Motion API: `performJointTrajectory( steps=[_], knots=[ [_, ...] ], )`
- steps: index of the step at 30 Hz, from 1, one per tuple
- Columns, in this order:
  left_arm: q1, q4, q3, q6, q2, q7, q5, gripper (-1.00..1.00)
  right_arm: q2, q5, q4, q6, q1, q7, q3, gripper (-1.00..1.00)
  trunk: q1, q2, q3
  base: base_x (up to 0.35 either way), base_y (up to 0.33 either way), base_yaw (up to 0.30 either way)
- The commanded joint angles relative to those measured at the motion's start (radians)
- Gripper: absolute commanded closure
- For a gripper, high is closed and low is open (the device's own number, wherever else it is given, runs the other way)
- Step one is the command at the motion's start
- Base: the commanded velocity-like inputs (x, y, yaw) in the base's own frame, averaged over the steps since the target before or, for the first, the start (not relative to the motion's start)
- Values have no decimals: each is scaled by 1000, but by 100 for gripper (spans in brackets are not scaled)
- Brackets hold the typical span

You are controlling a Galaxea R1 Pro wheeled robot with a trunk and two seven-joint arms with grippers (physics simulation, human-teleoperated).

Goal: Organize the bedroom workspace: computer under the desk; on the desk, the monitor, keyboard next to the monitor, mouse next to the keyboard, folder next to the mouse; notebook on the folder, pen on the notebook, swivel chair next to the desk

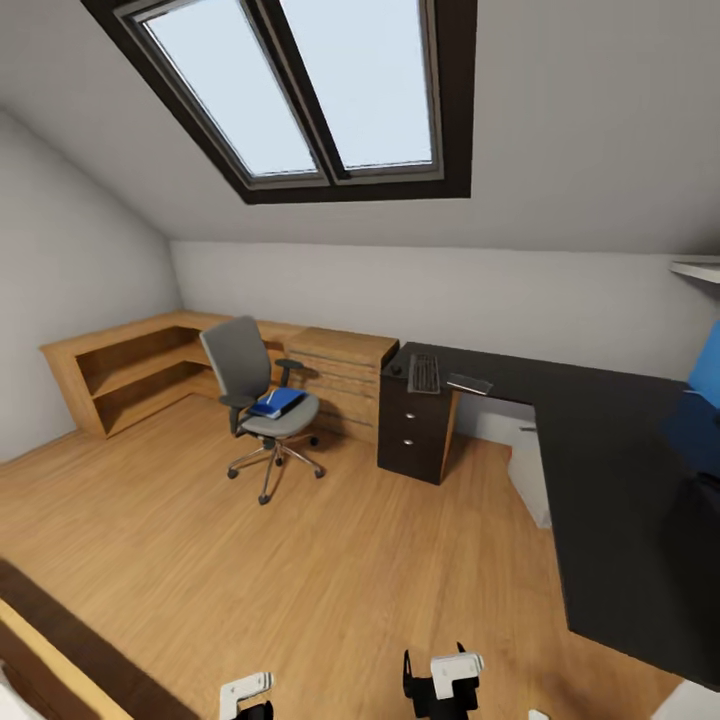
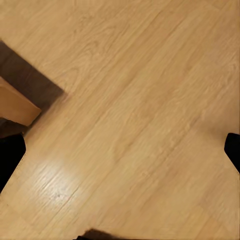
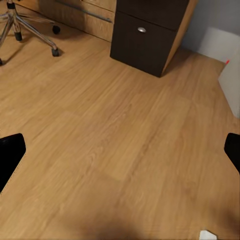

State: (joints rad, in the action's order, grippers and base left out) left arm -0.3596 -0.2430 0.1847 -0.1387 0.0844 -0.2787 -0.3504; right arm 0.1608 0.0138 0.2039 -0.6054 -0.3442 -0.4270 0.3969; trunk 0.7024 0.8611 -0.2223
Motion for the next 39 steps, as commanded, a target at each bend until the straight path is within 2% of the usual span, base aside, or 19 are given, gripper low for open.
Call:
performJointTrajectory(
  steps=[1,6,7,23,39],
  knots=[
    [-1,1,10,-57,3,-5,-9,-100,-2,1,-1,-3,-1,-8,6,-100,1,1,-2,79,10,36],
    [-1,11,10,-92,4,-5,-9,-100,-3,3,-5,-4,-1,-6,10,-100,1,1,-2,146,5,17],
    [-1,14,10,-96,4,-5,-10,-100,-3,6,-40,-4,-1,-5,12,-100,1,1,-2,317,43,1],
    [-1,15,10,-96,4,-5,-10,-100,-3,7,-52,-5,-1,-4,11,-100,1,1,-2,326,28,-1],
    [-1,15,9,-103,3,-5,-10,-100,-2,3,-53,-5,-1,-4,10,-100,1,1,-19,327,0,-145]
  ],
)
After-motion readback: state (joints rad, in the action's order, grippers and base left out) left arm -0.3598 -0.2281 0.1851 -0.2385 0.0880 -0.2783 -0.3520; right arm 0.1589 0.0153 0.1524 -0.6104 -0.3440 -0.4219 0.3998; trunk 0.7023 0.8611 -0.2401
